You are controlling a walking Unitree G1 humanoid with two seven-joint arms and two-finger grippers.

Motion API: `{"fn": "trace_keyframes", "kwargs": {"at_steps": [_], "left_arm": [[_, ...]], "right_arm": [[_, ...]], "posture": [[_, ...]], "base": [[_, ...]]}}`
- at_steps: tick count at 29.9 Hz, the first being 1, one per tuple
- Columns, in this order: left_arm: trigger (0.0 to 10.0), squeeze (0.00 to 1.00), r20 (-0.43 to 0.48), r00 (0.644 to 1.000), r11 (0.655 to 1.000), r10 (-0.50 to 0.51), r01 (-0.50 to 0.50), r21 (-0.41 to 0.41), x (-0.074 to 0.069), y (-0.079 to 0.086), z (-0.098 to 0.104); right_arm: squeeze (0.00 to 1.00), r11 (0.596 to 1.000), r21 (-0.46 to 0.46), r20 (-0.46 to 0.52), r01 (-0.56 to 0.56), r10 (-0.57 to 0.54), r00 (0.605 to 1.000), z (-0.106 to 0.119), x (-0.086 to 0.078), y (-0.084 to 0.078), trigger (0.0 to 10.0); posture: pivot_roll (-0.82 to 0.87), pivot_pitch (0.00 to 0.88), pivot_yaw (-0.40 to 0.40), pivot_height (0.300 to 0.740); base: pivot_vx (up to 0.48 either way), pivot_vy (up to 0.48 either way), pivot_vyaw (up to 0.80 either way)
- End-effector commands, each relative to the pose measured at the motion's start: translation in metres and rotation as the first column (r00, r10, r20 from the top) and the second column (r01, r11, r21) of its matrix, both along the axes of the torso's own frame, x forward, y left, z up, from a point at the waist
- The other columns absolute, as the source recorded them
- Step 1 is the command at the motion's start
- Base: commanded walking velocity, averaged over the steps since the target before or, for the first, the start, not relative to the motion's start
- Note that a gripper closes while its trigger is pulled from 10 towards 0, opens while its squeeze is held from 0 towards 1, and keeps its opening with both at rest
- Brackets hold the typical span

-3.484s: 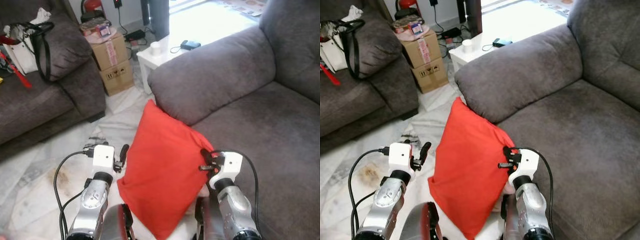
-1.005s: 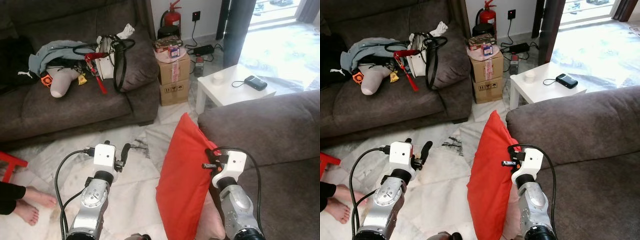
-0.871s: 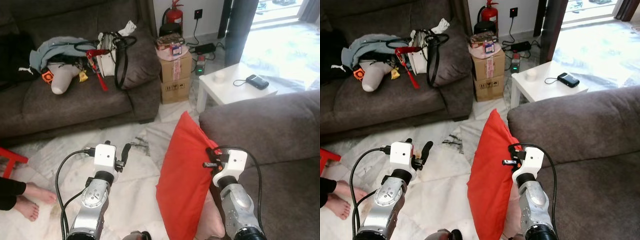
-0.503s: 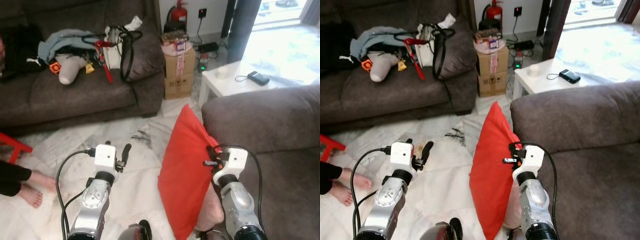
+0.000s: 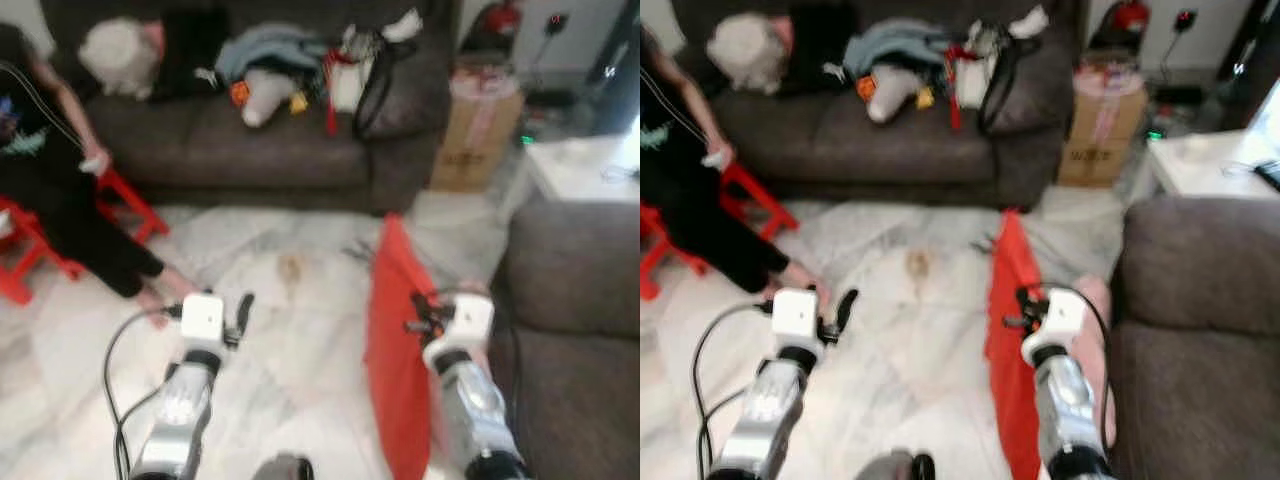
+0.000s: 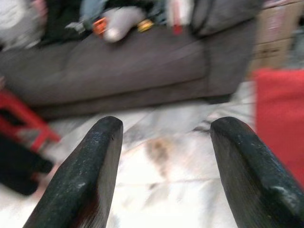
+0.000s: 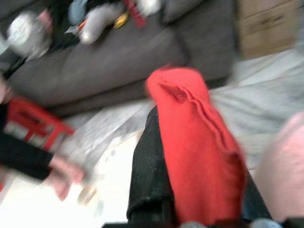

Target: Move the pillow to the sofa from floor

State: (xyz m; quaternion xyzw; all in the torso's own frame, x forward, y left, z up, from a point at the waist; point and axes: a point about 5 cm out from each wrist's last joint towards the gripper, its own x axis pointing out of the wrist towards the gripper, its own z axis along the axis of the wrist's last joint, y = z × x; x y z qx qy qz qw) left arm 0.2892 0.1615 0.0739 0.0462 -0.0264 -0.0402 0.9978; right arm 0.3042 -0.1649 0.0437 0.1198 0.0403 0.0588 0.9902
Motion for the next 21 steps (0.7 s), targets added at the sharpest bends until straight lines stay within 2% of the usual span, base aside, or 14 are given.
{"fn": "trace_keyframes", "kwargs": {"at_steps": [1,6,21], "left_arm": [[10.0,0.0,-0.009,1.0,1.0,-0.003,0.003,-0.016,-0.0021,-0.0033,-0.0024],[10.0,0.0,-0.013,1.0,1.0,0.002,-0.002,-0.027,-0.0015,-0.0031,-0.0027],[10.0,0.0,-0.016,1.0,1.0,0.0,0.0,-0.03,-0.0011,-0.0036,-0.003]], "right_arm": [[0.0,1.0,-0.013,0.091,0.013,-0.012,0.996,0.015,0.0046,-0.0046,10.0],[0.0,1.0,-0.012,0.091,0.015,-0.014,0.996,0.0151,0.0046,-0.005,10.0],[0.0,1.0,-0.015,0.096,0.026,-0.025,0.995,0.0169,0.0061,-0.0082,10.0]], "posture": [[-0.06,0.107,0.087,0.74],[-0.06,0.108,0.086,0.74],[-0.07,0.105,0.085,0.74]], "base": [[0.0,0.0,0.0],[0.0,0.0,0.0],[0.0,0.303,0.0]]}}
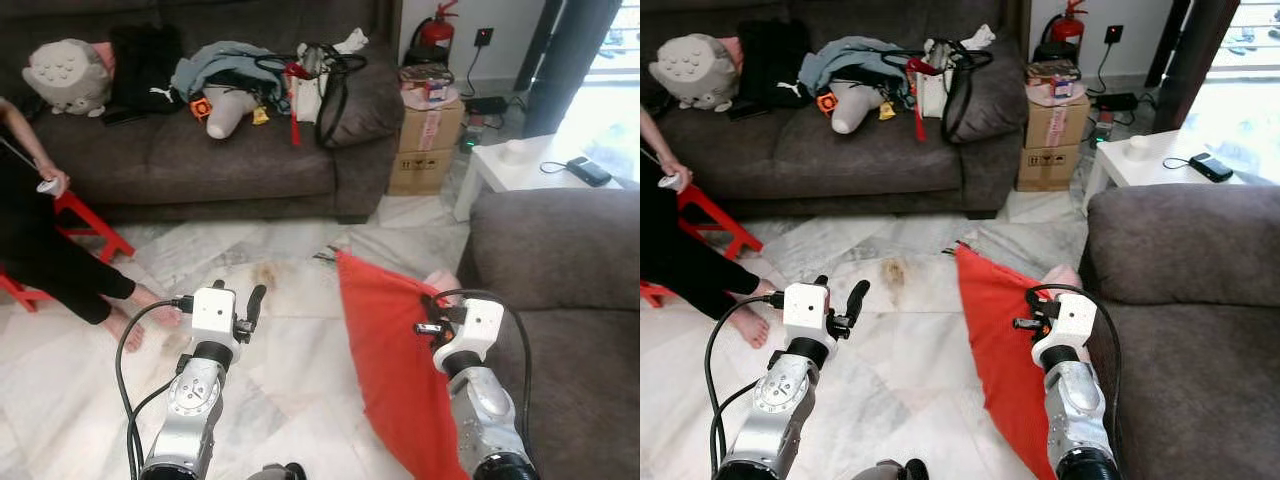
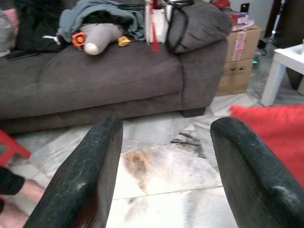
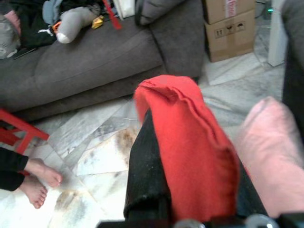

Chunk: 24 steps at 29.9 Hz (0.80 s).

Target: Move the pillow to the sofa from floor

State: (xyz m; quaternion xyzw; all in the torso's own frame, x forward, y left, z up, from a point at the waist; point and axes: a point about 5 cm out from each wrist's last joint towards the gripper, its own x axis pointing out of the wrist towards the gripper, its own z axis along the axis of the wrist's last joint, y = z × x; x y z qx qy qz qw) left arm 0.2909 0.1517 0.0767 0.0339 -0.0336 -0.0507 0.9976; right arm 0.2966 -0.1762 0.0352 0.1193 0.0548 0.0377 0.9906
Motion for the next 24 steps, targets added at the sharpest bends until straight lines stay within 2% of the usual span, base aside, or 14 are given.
{"fn": "trace_keyframes", "kwargs": {"at_steps": [1,11,24], "left_arm": [[10.0,0.0,-0.029,0.999,1.0,0.022,-0.022,-0.006,-0.0028,0.0061,-0.0058],[10.0,0.0,-0.026,0.999,1.0,0.019,-0.019,-0.007,-0.0029,0.0035,-0.0062],[10.0,0.0,-0.023,0.999,1.0,0.027,-0.027,-0.014,-0.0034,0.0024,-0.0069]], "right_arm": [[0.0,1.0,-0.016,0.128,-0.011,0.013,0.992,0.0255,0.0138,0.0029,10.0],[0.0,1.0,-0.025,0.125,-0.009,0.012,0.992,0.0258,0.0145,0.0005,10.0],[0.0,0.999,-0.038,0.123,-0.01,0.015,0.992,0.0271,0.0155,-0.0023,10.0]], "posture": [[-0.07,0.104,0.085,0.74],[-0.08,0.097,0.08,0.74],[-0.08,0.101,0.067,0.74]], "base": [[0.0,0.379,0.0],[0.0,0.416,0.0],[0.0,0.0,0.0]]}}
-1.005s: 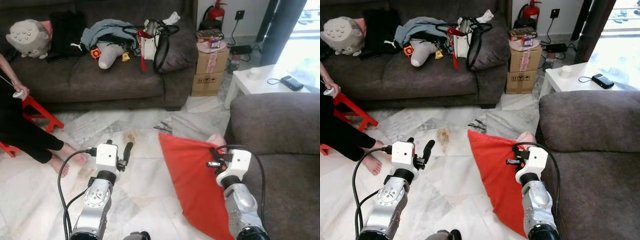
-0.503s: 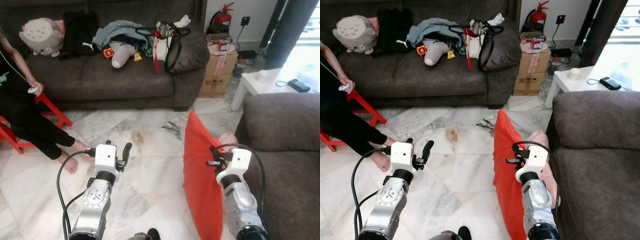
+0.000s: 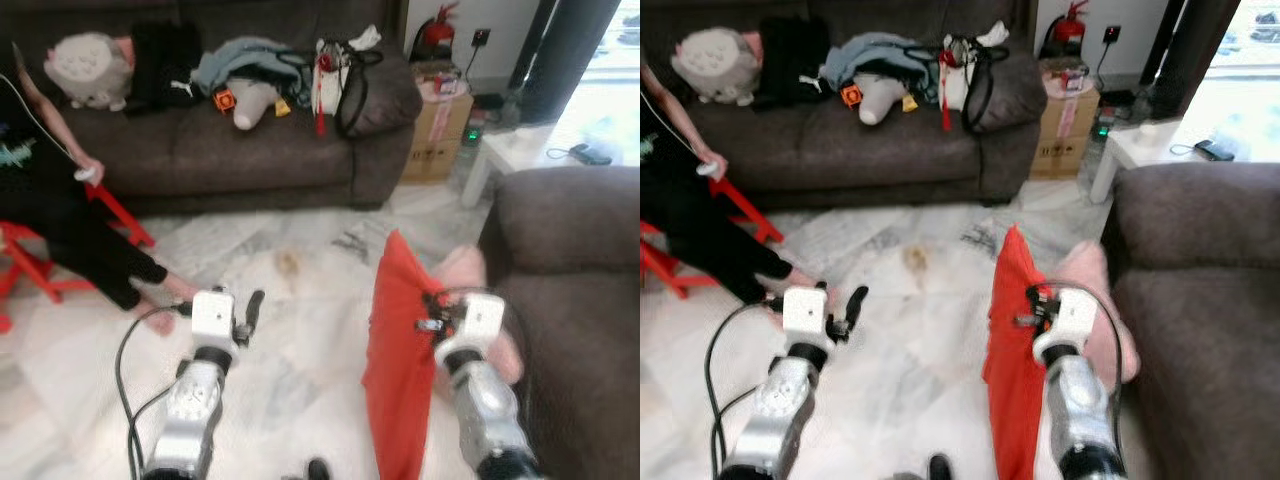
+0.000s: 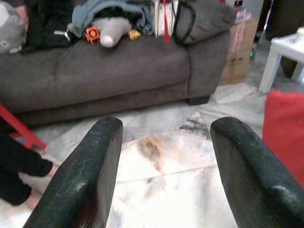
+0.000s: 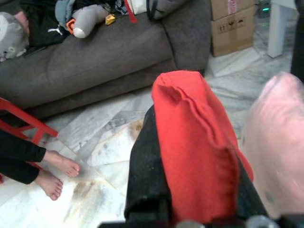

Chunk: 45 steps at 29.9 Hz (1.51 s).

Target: Move the pillow to the sofa from floor

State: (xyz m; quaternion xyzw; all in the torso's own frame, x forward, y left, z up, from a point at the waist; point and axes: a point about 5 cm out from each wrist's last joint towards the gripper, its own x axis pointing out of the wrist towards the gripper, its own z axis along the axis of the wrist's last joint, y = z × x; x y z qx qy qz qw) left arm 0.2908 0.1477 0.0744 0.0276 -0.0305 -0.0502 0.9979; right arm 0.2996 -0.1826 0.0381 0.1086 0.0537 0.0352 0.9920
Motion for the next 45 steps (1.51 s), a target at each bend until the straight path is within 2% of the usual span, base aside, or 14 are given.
{"fn": "trace_keyframes", "kwargs": {"at_steps": [1,16,31,45], "left_arm": [[10.0,0.0,-0.017,1.0,1.0,0.026,-0.026,-0.002,-0.0034,0.0063,-0.0046],[10.0,0.0,-0.018,0.999,0.999,0.034,-0.035,-0.01,-0.0021,0.0071,-0.0044],[10.0,0.0,-0.017,0.999,0.999,0.034,-0.035,-0.012,-0.0024,0.0058,-0.0047],[10.0,0.0,-0.022,0.999,0.999,0.03,-0.03,-0.017,-0.0017,0.0048,-0.0053]], "right_arm": [[0.0,1.0,-0.018,0.12,-0.016,0.018,0.993,0.0241,0.0125,0.0039,10.0],[0.0,1.0,-0.007,0.109,-0.009,0.01,0.994,0.024,0.0139,0.0031,10.0],[0.0,1.0,-0.007,0.103,-0.012,0.013,0.995,0.0236,0.0141,0.0022,10.0],[0.0,1.0,-0.011,0.102,-0.012,0.013,0.995,0.0239,0.0147,0.0024,10.0]], "posture": [[-0.08,0.101,0.067,0.74],[-0.09,0.106,0.066,0.74],[-0.09,0.107,0.063,0.74],[-0.09,0.107,0.062,0.74]], "base": [[0.0,0.0,0.0],[0.0,0.0,0.0],[0.0,0.0,-0.8],[0.0,0.376,-0.8]]}}
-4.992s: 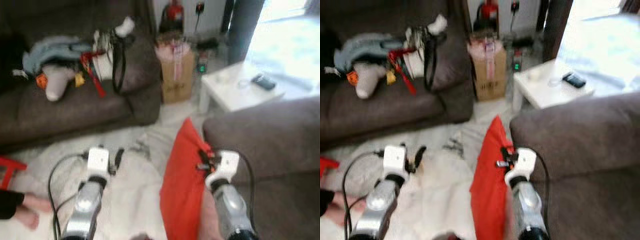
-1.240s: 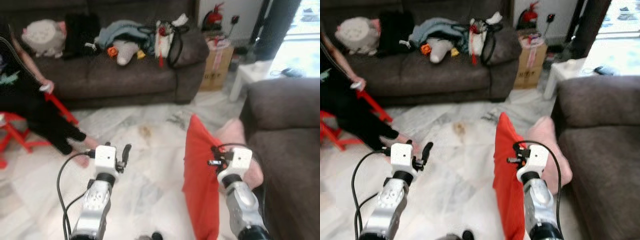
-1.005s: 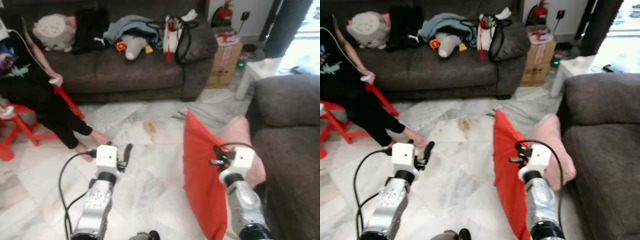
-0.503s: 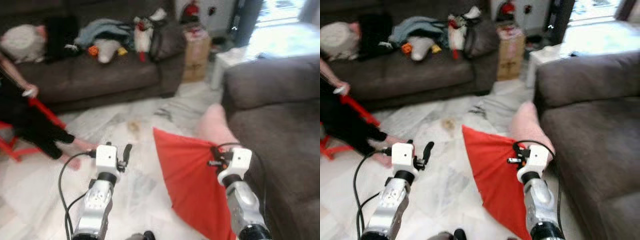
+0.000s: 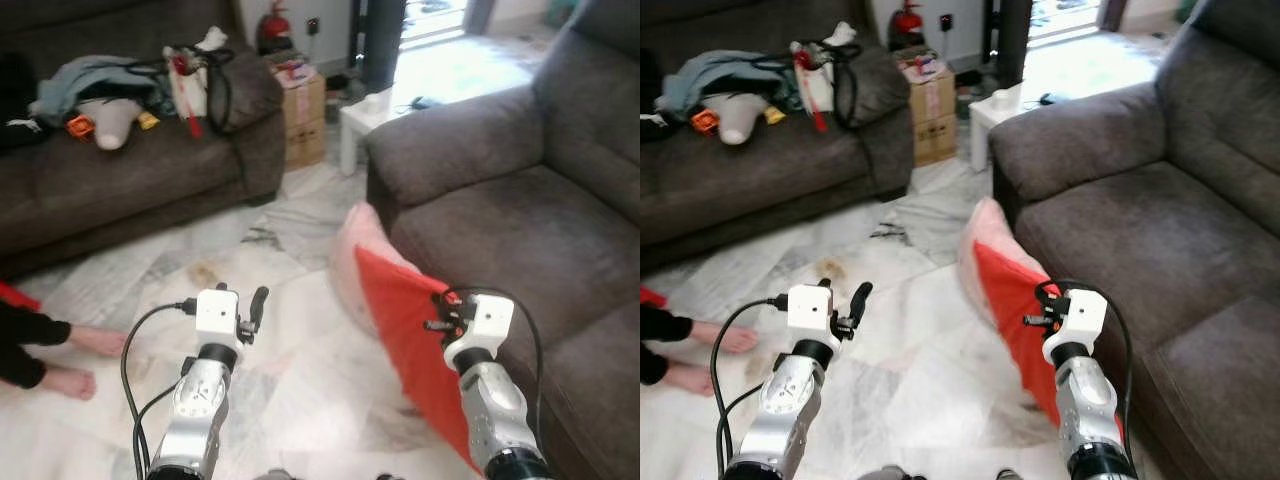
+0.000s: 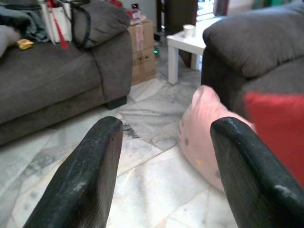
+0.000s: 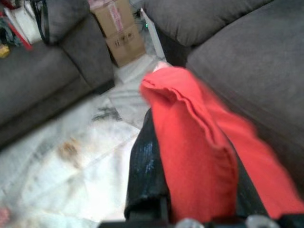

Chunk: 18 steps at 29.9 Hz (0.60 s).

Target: Move the pillow to the sofa from floor

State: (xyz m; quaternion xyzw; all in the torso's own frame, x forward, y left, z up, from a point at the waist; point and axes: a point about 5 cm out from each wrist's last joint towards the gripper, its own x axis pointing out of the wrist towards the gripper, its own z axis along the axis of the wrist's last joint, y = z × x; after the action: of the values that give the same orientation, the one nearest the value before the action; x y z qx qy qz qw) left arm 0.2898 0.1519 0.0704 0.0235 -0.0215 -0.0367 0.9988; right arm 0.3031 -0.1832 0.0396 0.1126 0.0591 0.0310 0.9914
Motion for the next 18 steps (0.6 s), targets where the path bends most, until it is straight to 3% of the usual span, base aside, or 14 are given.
{"fn": "trace_keyframes", "kwargs": {"at_steps": [1,5,8,18], "left_arm": [[10.0,0.0,0.001,1.0,1.0,0.002,-0.002,-0.01,-0.0007,0.0007,-0.0008],[10.0,0.0,-0.005,1.0,1.0,0.003,-0.003,-0.01,-0.0007,0.0004,-0.0014],[10.0,0.0,-0.005,1.0,1.0,0.005,-0.005,-0.011,-0.0007,0.0003,-0.0013],[10.0,0.0,0.002,1.0,1.0,0.008,-0.008,-0.002,-0.0008,0.0006,-0.0009]], "right_arm": [[0.0,1.0,-0.019,0.114,-0.018,0.021,0.993,0.0224,0.0113,0.003,10.0],[0.0,1.0,-0.021,0.114,-0.02,0.023,0.993,0.0226,0.0115,0.0034,10.0],[0.0,0.999,-0.026,0.111,-0.019,0.022,0.994,0.0226,0.0117,0.0031,10.0],[0.0,0.999,-0.031,0.105,-0.014,0.017,0.994,0.0225,0.0127,0.0031,10.0]], "posture": [[-0.09,0.107,0.062,0.74],[-0.09,0.107,0.061,0.74],[-0.09,0.107,0.061,0.74],[-0.09,0.105,0.059,0.74]], "base": [[0.0,0.412,-0.8],[0.0,0.0,-0.8],[0.0,0.451,-0.8],[0.0,0.0,-0.8]]}}
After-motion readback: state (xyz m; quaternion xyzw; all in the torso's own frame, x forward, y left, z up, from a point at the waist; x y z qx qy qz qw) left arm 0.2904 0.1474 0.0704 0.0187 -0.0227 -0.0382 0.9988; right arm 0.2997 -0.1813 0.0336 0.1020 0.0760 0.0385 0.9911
